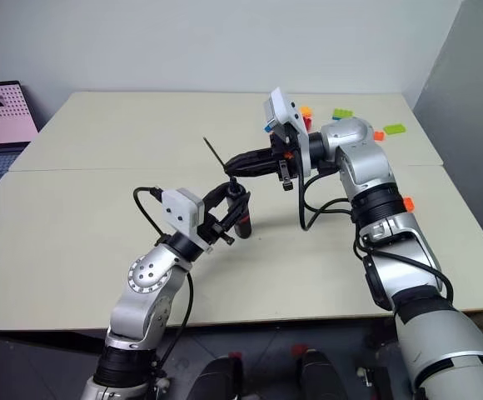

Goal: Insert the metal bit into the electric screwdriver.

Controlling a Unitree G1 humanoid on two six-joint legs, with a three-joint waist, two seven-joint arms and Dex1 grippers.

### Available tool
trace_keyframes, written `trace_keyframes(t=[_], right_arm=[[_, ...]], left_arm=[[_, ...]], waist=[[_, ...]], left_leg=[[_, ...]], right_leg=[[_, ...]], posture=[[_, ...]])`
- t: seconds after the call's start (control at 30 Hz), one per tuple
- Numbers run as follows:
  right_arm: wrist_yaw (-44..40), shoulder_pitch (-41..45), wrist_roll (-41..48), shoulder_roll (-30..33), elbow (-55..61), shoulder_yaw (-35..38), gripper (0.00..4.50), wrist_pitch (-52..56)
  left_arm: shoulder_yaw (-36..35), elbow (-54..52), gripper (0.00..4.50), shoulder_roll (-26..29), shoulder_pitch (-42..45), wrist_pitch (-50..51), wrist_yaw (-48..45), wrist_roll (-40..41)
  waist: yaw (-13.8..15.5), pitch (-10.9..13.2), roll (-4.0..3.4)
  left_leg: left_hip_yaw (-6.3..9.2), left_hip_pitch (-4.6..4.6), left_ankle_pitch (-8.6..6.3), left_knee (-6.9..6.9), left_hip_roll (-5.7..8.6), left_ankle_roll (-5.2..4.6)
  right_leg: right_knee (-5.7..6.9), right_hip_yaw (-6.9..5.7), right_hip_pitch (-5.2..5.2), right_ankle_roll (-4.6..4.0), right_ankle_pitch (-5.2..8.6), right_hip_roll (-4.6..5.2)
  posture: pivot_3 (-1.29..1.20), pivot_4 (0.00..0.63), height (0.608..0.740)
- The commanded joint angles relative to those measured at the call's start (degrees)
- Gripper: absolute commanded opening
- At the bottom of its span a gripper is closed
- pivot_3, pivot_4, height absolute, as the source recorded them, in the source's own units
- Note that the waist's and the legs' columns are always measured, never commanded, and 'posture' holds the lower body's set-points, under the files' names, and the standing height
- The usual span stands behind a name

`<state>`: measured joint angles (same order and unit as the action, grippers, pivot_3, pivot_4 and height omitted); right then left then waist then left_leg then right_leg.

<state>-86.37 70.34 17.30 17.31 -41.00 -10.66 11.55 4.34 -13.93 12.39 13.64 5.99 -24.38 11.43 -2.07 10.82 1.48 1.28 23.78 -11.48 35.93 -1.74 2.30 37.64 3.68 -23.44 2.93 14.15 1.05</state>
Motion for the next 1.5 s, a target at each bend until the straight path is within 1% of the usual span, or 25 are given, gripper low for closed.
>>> trace_keyframes(t=[0.03,0.3,0.47,0.7,0.83,1.1,1.33,1.5], right_arm=[[-4.41,-1.26,-1.31,-0.42,-3.79,-1.98,0.0,4.92],[-4.95,-1.55,-0.74,-0.13,-3.61,-0.94,0.0,6.13],[-5.69,-2.5,-1.36,0.29,-2.45,-1.79,0.0,5.21],[-6.12,-3.31,-3.4,0.38,-2.73,-4.1,0.0,0.31],[-6.12,-3.21,-3.04,0.36,-2.98,-4.42,0.0,-0.12],[-6.13,-2.62,0.26,1.85,0.65,-3.53,0.0,3.89],[-5.5,-1.16,4.72,4.46,7.54,0.54,0.0,11.38],[-4.59,-1.14,5.25,4.74,9.14,0.94,0.0,13.07]], left_arm=[[-2.08,-1.88,1.62,0.37,1.62,-0.96,0.09,1.27],[-2.73,-2.2,1.62,0.97,1.35,-0.88,0.22,2.16],[-2.6,-2.27,1.62,1.4,1.44,-0.75,-0.35,2.94],[-2.52,-2.38,1.62,2.73,1.56,-0.39,-2.48,4.26],[-2.68,-2.19,1.62,3.36,1.65,-0.38,-2.93,4.65],[-2.42,-2.34,1.62,3.46,1.99,0.08,-3.49,4.8],[-1.63,-1.77,1.62,2.97,2.14,-0.26,-3.86,4.07],[-1.5,-1.45,1.62,2.88,2.33,-0.38,-4.11,3.91]], waist=[[0.0,0.0,0.0],[-0.02,0.0,0.0],[-0.03,0.0,0.0],[-0.08,0.0,0.0],[-0.26,0.0,-0.01],[-0.28,0.0,-0.01],[-0.15,0.02,-0.02],[0.02,0.05,-0.04]], left_leg=[[0.01,0.0,0.0,0.0,0.0,0.0],[0.0,0.01,0.0,-0.01,0.0,0.0],[0.0,0.0,0.0,-0.01,0.0,0.0],[0.0,0.0,0.0,-0.01,0.0,0.0],[0.0,0.0,0.0,-0.01,0.0,0.0],[0.0,0.0,0.0,-0.01,0.0,0.0],[0.0,0.1,0.0,-0.02,0.0,0.0],[-0.01,0.16,0.0,-0.09,0.0,0.0]], right_leg=[[0.0,0.0,0.0,-0.01,-0.01,0.0],[0.0,0.0,0.0,-0.01,0.0,0.0],[0.0,0.0,0.0,-0.01,0.0,0.0],[0.0,0.0,0.0,-0.01,0.0,0.0],[0.0,0.0,0.0,-0.01,0.0,0.0],[0.0,0.0,0.0,-0.01,0.0,0.0],[-0.02,0.0,-0.07,-0.02,0.0,0.01],[-0.04,-0.01,-0.15,-0.01,0.0,0.01]], posture=[[0.0,0.15,0.74],[0.0,0.15,0.74],[0.0,0.15,0.74],[0.0,0.15,0.74],[0.0,0.15,0.74],[0.0,0.15,0.74],[0.0,0.15,0.74],[0.0,0.15,0.74]])
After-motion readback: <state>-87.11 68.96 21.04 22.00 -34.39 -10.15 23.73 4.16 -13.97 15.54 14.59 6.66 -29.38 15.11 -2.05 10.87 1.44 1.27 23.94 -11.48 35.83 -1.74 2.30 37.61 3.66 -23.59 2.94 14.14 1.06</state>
